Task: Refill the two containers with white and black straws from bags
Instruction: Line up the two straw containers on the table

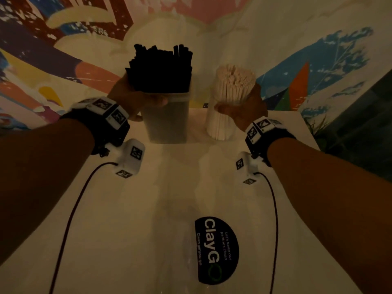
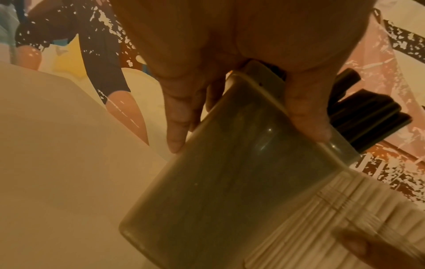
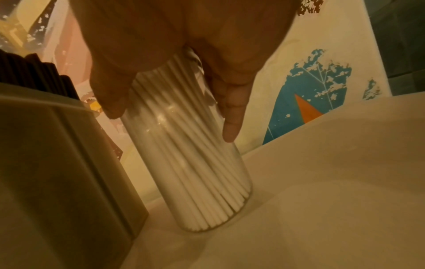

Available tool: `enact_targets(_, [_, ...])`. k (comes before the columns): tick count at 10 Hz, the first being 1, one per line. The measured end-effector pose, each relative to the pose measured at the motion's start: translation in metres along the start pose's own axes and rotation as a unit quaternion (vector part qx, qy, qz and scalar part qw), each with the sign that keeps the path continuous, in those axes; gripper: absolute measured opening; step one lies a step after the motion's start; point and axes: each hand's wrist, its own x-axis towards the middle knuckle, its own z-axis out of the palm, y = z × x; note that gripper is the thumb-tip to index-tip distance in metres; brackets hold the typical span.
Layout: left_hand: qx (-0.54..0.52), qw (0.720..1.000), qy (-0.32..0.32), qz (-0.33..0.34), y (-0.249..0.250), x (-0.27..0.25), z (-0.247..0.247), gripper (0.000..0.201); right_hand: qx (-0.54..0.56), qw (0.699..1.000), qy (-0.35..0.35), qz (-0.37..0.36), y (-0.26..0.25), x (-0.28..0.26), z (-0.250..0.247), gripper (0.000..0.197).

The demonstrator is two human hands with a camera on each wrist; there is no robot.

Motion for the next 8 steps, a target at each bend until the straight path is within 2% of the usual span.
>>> enact_targets(3, [0.014, 1.0, 0.019, 0.002, 0.006, 0.01, 0.005, 0.081, -0.002, 1.0, -0.012, 0.003, 0.005, 0.021, 0.005, 0.122])
enact_targets(8, [0.017, 0.999, 0.025, 0.016, 0.008, 0.021, 0.006, 0.077, 0.035, 0.999, -0.014, -0.015, 0.005, 0.028, 0.007, 0.117])
